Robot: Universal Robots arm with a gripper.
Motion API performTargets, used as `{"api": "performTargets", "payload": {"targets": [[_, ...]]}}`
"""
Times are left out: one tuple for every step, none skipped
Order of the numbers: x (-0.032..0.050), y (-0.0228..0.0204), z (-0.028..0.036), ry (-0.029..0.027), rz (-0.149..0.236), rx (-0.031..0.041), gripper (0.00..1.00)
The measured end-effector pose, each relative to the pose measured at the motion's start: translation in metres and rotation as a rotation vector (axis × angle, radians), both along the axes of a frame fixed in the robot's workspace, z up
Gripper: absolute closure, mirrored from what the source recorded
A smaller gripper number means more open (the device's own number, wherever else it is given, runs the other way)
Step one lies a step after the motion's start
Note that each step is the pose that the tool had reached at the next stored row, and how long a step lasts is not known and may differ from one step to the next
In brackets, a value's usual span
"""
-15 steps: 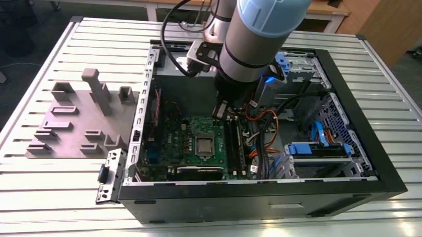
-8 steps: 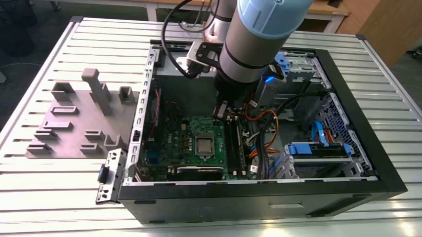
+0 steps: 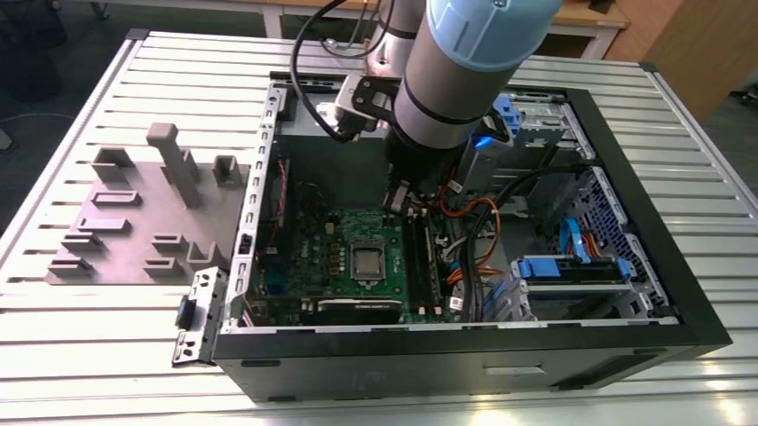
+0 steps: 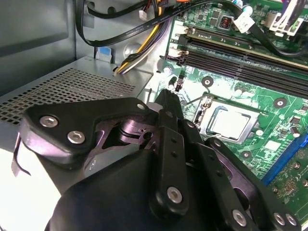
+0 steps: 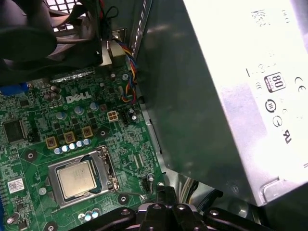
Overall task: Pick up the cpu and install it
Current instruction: 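Close the cpu cover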
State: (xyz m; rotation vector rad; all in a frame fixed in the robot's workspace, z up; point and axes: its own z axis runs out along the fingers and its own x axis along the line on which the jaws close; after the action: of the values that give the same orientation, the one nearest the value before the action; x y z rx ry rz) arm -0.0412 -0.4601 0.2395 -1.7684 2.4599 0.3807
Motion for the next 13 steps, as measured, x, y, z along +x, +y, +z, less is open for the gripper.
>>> {"api": "performTargets", "payload": {"targets": [[0.0000, 0.0000, -0.0004, 0.0000, 0.006, -0.0002, 0.89], [0.0001, 0.0000, -0.0008, 0.0000, 0.015, -0.0002, 0.89], [0.0001, 0.0000, -0.0010, 0.0000, 0.027, -0.0004, 0.89], [0.0001, 0.0000, -0.0011, 0.0000, 0.038, -0.0007, 0.89], [0.0000, -0.0002, -0.0010, 0.0001, 0.047, -0.0016, 0.89], [0.0000, -0.0004, -0.0011, 0.0000, 0.052, -0.0038, 0.89], [0.0000, -0.0006, -0.0012, 0.0002, 0.055, -0.0092, 0.89], [0.0000, -0.0007, -0.0012, 0.0005, 0.057, -0.0187, 0.89], [0.0000, -0.0008, -0.0012, 0.0007, 0.058, -0.0309, 0.89], [0.0000, -0.0009, -0.0012, 0.0011, 0.059, -0.0428, 0.89], [0.0000, -0.0009, -0.0012, 0.0014, 0.059, -0.0536, 0.89], [0.0001, -0.0010, -0.0012, 0.0016, 0.060, -0.0630, 0.89], [0.0001, -0.0011, -0.0012, 0.0018, 0.061, -0.0680, 0.89]]}}
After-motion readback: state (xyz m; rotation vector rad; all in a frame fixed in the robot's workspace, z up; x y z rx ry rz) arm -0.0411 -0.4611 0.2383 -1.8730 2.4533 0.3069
